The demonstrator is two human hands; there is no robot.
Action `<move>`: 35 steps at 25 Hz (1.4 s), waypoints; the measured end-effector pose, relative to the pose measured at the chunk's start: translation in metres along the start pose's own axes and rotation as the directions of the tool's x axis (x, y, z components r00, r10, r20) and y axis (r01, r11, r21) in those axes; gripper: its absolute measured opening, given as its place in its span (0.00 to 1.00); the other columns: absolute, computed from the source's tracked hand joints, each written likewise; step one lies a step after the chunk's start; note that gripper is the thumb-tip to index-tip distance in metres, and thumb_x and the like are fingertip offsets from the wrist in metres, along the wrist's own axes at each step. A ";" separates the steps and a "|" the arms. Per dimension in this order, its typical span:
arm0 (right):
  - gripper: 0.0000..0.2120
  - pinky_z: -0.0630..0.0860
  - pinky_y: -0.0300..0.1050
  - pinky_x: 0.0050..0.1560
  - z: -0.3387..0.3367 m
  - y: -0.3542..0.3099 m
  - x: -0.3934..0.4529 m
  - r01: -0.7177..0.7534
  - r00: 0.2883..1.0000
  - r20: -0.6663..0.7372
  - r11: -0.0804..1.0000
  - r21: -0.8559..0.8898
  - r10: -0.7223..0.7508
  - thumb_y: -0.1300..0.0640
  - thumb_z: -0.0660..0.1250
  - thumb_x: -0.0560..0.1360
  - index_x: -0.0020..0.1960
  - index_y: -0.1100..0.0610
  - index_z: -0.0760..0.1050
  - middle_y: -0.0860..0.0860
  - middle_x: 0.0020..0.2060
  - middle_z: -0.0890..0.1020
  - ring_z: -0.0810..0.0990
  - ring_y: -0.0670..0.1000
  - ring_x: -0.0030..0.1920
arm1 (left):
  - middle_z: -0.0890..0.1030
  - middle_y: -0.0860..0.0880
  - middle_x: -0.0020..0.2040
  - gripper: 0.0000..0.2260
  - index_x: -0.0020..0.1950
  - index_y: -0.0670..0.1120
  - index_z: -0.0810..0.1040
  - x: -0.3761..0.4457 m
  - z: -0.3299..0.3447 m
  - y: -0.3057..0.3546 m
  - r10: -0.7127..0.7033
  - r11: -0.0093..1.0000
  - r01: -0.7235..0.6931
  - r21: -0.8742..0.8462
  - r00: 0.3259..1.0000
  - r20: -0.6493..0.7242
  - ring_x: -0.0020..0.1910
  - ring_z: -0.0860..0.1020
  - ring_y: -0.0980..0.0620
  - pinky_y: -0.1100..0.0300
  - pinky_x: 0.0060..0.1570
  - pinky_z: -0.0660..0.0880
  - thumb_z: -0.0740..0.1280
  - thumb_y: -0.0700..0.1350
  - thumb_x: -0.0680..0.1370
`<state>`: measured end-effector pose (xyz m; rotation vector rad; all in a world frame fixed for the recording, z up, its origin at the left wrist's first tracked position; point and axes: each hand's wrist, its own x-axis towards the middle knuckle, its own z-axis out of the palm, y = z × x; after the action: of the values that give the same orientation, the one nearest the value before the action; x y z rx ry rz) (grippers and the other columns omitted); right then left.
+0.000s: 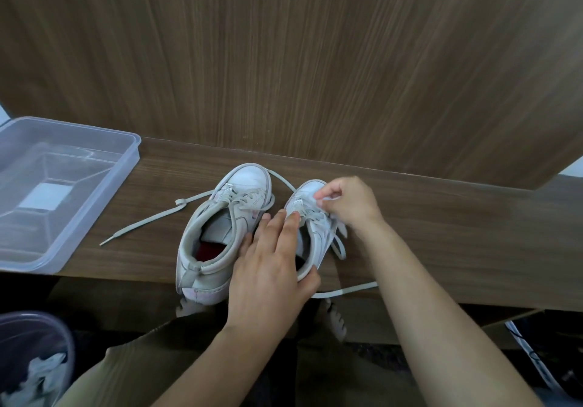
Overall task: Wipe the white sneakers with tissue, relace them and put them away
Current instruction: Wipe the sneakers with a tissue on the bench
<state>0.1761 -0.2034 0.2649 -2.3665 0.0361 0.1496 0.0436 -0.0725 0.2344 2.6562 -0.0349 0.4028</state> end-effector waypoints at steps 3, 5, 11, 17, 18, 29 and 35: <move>0.10 0.72 0.41 0.44 0.020 -0.011 0.009 -0.004 0.953 -0.294 0.971 -0.240 -0.068 0.66 0.67 0.71 0.41 0.51 0.80 0.49 0.45 0.82 0.80 0.52 0.48 | 0.74 0.46 0.68 0.33 0.70 0.46 0.67 0.003 0.002 0.002 0.029 0.994 -0.024 0.109 0.999 -0.040 0.69 0.69 0.46 0.46 0.67 0.61 0.69 0.56 0.68; 0.11 0.69 0.41 0.43 0.024 -0.021 0.013 -0.011 0.951 -0.293 0.934 -0.356 -0.101 0.66 0.65 0.72 0.43 0.51 0.79 0.51 0.47 0.82 0.80 0.54 0.50 | 0.73 0.46 0.68 0.31 0.70 0.45 0.68 0.005 0.002 0.004 0.061 0.984 -0.049 0.171 0.996 -0.063 0.70 0.67 0.46 0.43 0.70 0.54 0.66 0.57 0.70; 0.06 0.79 0.49 0.54 -0.006 -0.034 0.012 -0.147 0.983 0.053 0.929 -0.338 0.175 0.61 0.71 0.68 0.44 0.54 0.82 0.50 0.46 0.84 0.81 0.52 0.50 | 0.74 0.49 0.68 0.31 0.70 0.47 0.68 0.005 0.000 0.005 0.042 0.973 -0.031 0.228 0.998 -0.042 0.72 0.63 0.45 0.36 0.69 0.46 0.56 0.60 0.71; 0.10 0.75 0.46 0.51 0.020 -0.020 0.011 -0.123 0.975 -0.221 0.903 -0.410 0.033 0.64 0.63 0.73 0.51 0.56 0.80 0.54 0.50 0.83 0.81 0.56 0.52 | 0.76 0.50 0.66 0.32 0.70 0.47 0.68 0.006 -0.001 0.005 0.042 0.978 -0.030 0.208 0.998 -0.054 0.71 0.65 0.45 0.38 0.68 0.46 0.67 0.58 0.69; 0.11 0.75 0.46 0.51 0.022 -0.019 0.011 -0.115 0.969 -0.248 0.887 -0.448 0.001 0.65 0.63 0.73 0.51 0.56 0.79 0.54 0.51 0.83 0.80 0.56 0.52 | 0.76 0.50 0.66 0.32 0.69 0.47 0.68 0.007 -0.001 0.006 0.040 0.979 -0.029 0.202 0.998 -0.053 0.71 0.66 0.45 0.38 0.68 0.46 0.68 0.58 0.69; 0.07 0.76 0.41 0.46 0.012 -0.020 0.017 -0.119 0.976 -0.206 0.964 -0.240 0.069 0.65 0.66 0.71 0.43 0.56 0.81 0.51 0.44 0.84 0.82 0.52 0.47 | 0.77 0.49 0.65 0.30 0.68 0.46 0.69 0.008 -0.003 0.009 0.026 0.982 -0.014 0.191 0.998 -0.062 0.70 0.67 0.45 0.36 0.68 0.49 0.60 0.60 0.70; 0.05 0.78 0.44 0.41 0.011 0.000 -0.032 -0.170 0.929 -0.160 0.768 0.617 0.333 0.63 0.69 0.73 0.48 0.57 0.80 0.50 0.39 0.82 0.80 0.49 0.38 | 0.64 0.47 0.74 0.43 0.75 0.46 0.57 0.012 -0.018 0.013 -0.055 0.975 0.040 0.218 0.996 0.064 0.76 0.50 0.40 0.35 0.67 0.43 0.63 0.65 0.66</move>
<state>0.1436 -0.1965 0.2607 -1.7174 0.4709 -0.0471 0.0488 -0.0758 0.2589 2.8798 0.0540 0.3135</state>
